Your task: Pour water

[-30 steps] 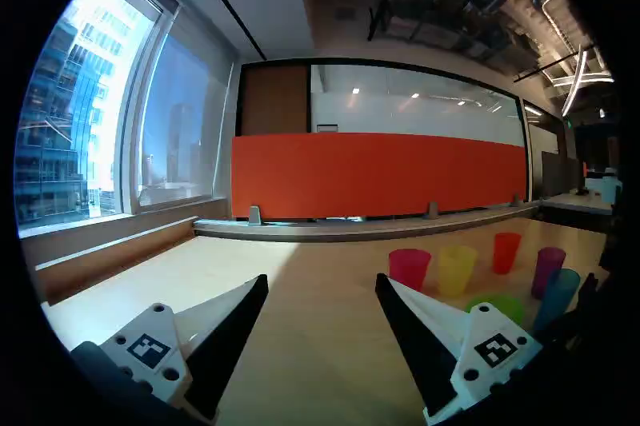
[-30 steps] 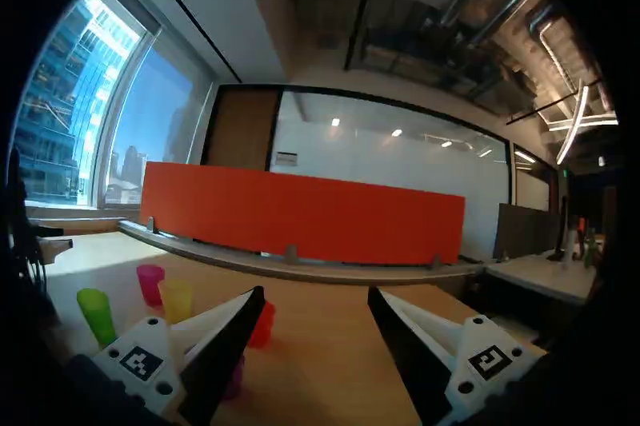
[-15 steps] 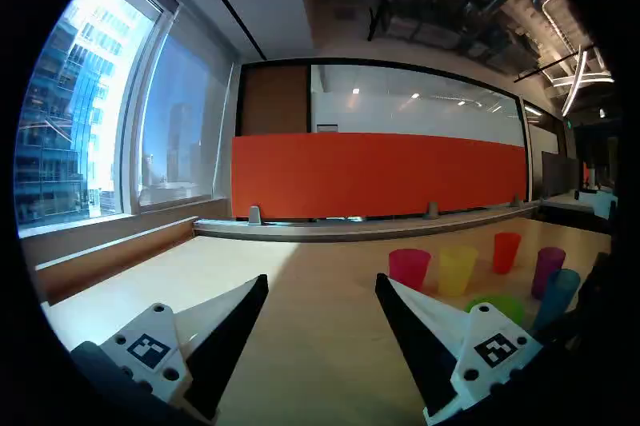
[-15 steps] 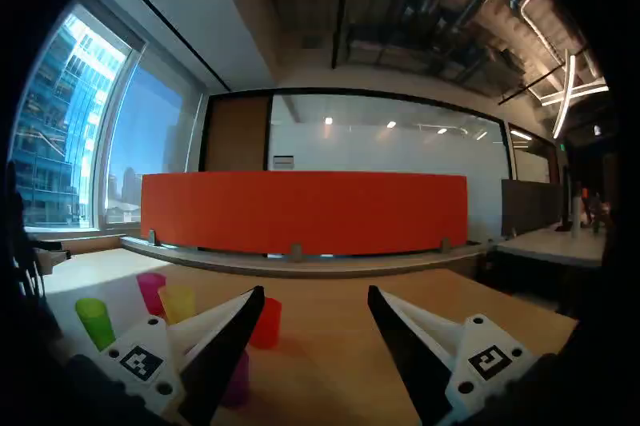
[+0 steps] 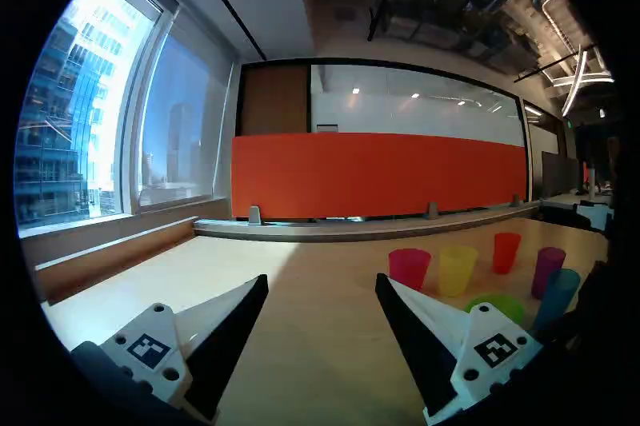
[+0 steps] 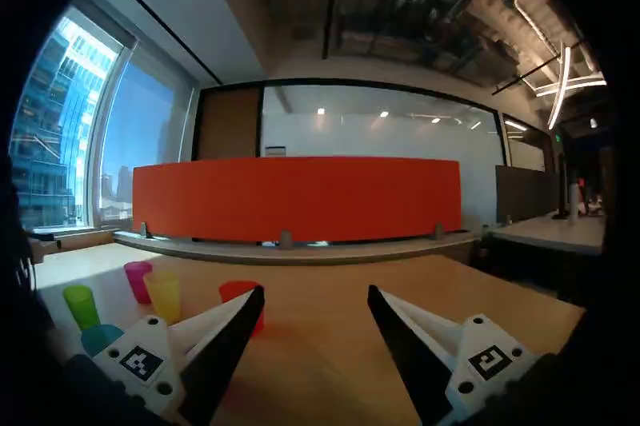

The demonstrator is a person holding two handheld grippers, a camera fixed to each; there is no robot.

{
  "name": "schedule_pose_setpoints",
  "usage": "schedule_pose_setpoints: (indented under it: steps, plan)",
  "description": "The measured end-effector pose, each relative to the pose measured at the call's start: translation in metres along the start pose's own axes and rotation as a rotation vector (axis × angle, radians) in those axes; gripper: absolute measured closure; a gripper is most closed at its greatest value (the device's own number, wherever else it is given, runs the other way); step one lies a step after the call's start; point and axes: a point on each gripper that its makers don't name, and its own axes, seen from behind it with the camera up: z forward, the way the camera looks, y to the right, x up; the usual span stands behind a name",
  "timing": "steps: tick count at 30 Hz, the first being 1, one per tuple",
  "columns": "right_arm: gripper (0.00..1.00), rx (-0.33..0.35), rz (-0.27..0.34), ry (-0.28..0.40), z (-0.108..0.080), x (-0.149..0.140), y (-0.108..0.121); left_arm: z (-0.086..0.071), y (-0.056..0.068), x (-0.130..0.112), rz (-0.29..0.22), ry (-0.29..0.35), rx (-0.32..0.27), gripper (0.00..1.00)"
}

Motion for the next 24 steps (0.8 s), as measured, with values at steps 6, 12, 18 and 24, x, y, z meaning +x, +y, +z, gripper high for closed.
schedule_pose_setpoints:
  steps: [6,12,18,24]
  plan:
    - [0.00,-0.002,0.008,-0.019,0.001,-0.009,0.002,0.000,0.000,0.000,0.000,0.000,0.000,0.00]
    - [0.00,-0.002,-0.006,-0.031,0.001,-0.012,0.002,0.000,0.000,0.000,0.000,0.000,0.000,0.00]
    - [0.00,-0.006,-0.015,-0.036,0.003,-0.013,0.001,0.000,0.000,0.000,0.000,0.000,0.000,0.00]
    - [0.00,-0.008,-0.014,-0.037,0.003,-0.014,0.002,0.000,0.000,0.000,0.000,0.000,0.000,0.00]
